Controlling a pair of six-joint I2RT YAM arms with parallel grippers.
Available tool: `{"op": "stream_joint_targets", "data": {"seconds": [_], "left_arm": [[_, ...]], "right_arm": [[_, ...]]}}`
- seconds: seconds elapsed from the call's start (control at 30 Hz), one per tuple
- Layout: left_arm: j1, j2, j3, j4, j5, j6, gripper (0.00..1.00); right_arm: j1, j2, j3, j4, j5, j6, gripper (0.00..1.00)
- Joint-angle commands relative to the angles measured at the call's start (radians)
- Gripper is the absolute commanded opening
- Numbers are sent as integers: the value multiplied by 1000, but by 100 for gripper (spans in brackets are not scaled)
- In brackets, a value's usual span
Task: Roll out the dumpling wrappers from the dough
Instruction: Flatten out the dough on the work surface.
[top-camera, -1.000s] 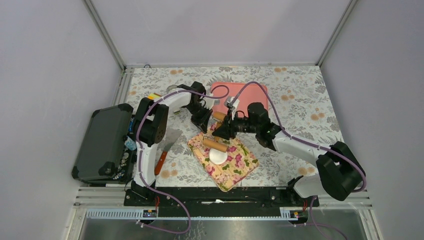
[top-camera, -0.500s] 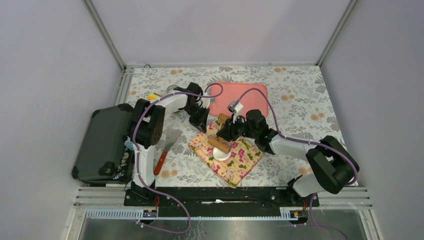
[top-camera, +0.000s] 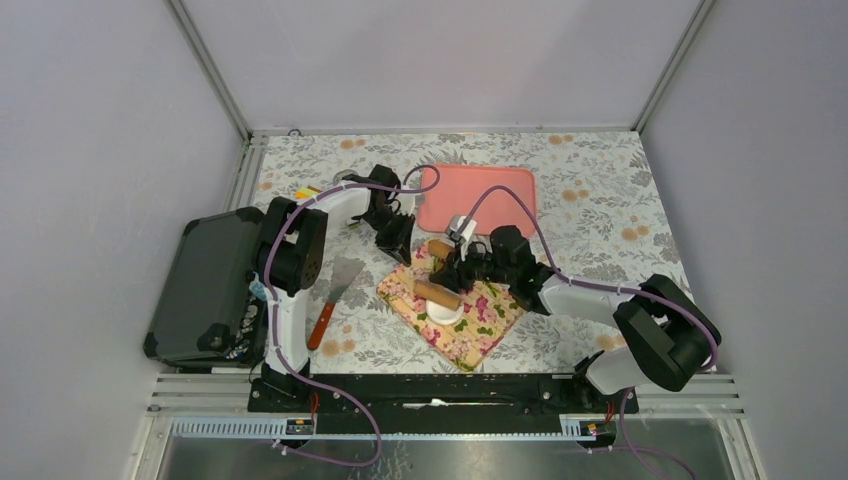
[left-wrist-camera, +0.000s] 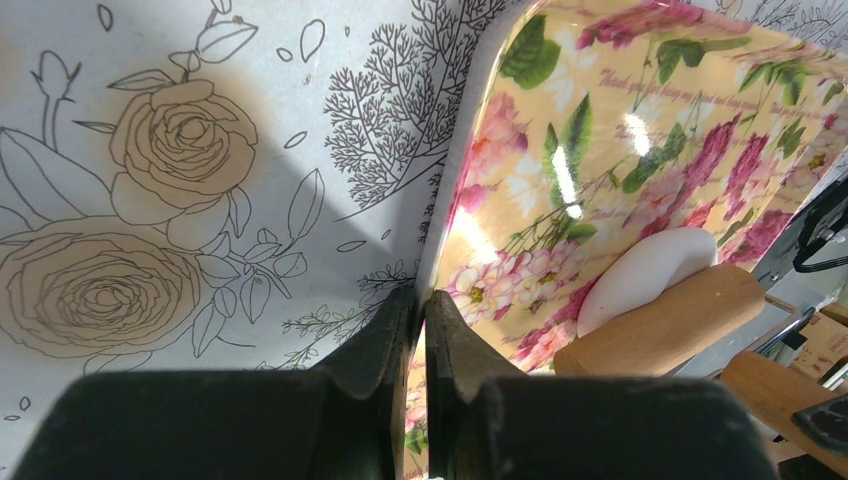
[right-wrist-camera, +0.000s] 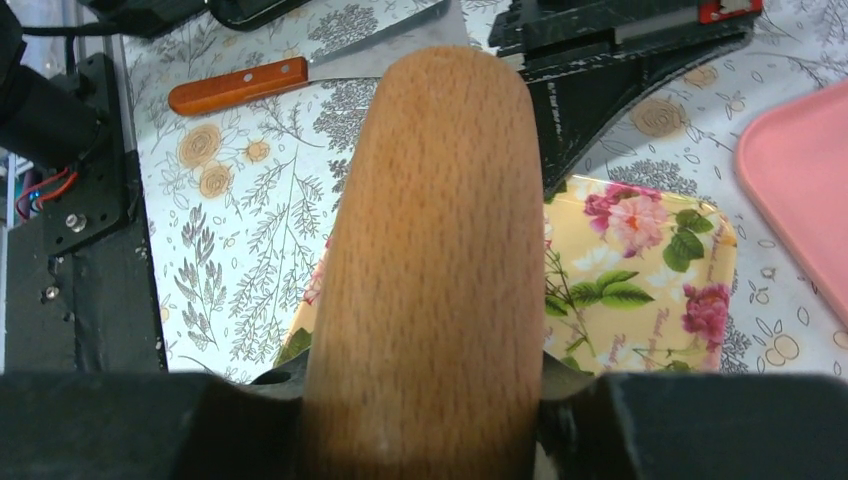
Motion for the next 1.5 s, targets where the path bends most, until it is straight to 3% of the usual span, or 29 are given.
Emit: {"op": "stream_joint_targets", "data": {"seconds": [0.0,0.7,0.83,1.0,1.3,1.47], "left_arm": [[48,25,-27,78,-174,-4,0],[58,20,-33,85,-169,-10,0],[59,19,-35,87,-165,-10,0],[59,19,-35,88,-166,-11,0],[59,19,-35,88,-147,-2,0],[60,19,-35,85,-136,5,0]], "right_arm": [[47,46,-60,-294,-63,-109,0],[125,24,-97,-335,-267,-314,0],[113,-36,-19,-385,-239,-334,0],[29,-140,116,-381,-314,-197,0],[12,-193,-56,-284,-121,-271,0],[-30,-199,-39,-221,-56,-247,0]]}}
